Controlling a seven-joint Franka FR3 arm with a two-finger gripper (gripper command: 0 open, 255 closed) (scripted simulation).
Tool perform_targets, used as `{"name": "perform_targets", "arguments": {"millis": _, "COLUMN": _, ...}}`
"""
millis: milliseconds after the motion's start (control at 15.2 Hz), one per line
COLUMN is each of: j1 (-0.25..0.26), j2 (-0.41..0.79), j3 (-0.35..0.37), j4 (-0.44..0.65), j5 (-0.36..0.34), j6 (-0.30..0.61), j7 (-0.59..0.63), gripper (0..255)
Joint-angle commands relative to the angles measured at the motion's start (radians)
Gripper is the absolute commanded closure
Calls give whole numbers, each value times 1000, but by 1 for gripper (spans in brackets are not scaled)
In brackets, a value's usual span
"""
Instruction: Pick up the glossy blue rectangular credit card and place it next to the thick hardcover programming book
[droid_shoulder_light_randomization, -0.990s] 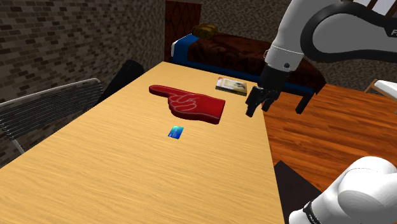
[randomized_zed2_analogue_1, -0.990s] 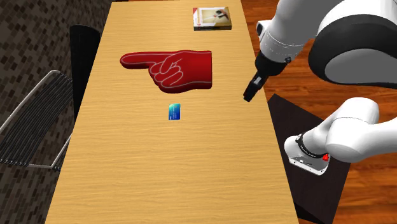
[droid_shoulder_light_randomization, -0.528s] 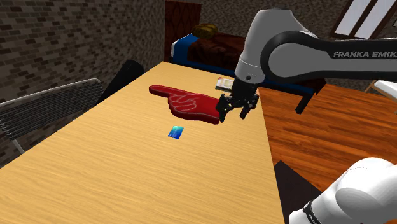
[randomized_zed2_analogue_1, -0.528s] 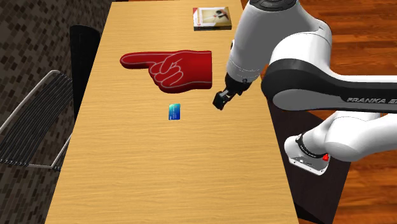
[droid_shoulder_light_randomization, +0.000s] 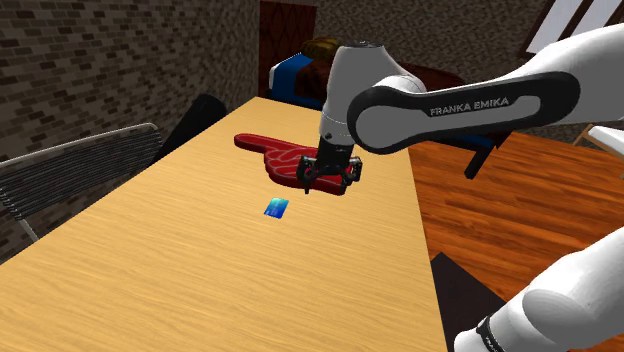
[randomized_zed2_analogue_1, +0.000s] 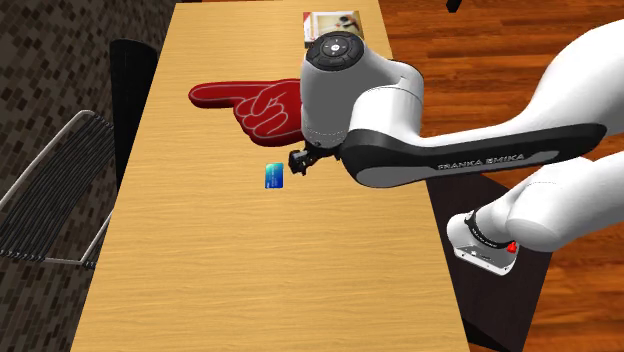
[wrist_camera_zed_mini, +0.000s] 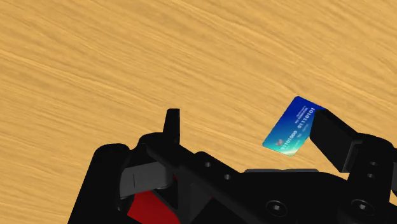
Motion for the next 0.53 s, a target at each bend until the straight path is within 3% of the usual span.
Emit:
{"name": "perform_targets", "arguments": {"millis": 0, "j1": -12, "j2": 103, "j3": 33, "j4": 60, "j5": -81, "j6": 24, "j7": 126, "gripper": 0}}
{"name": "perform_targets", "arguments": {"millis": 198, "j1": -1, "j2": 251, "j3": 45, "j4": 157, "j5": -207, "j6": 33, "j7": 298, "gripper": 0}}
{"name": "perform_targets", "arguments": {"millis": 462, "j1": 59, "j2": 439, "j3": 8, "j4": 309, "j5": -353, "j6": 12, "j7": 492, "gripper": 0}}
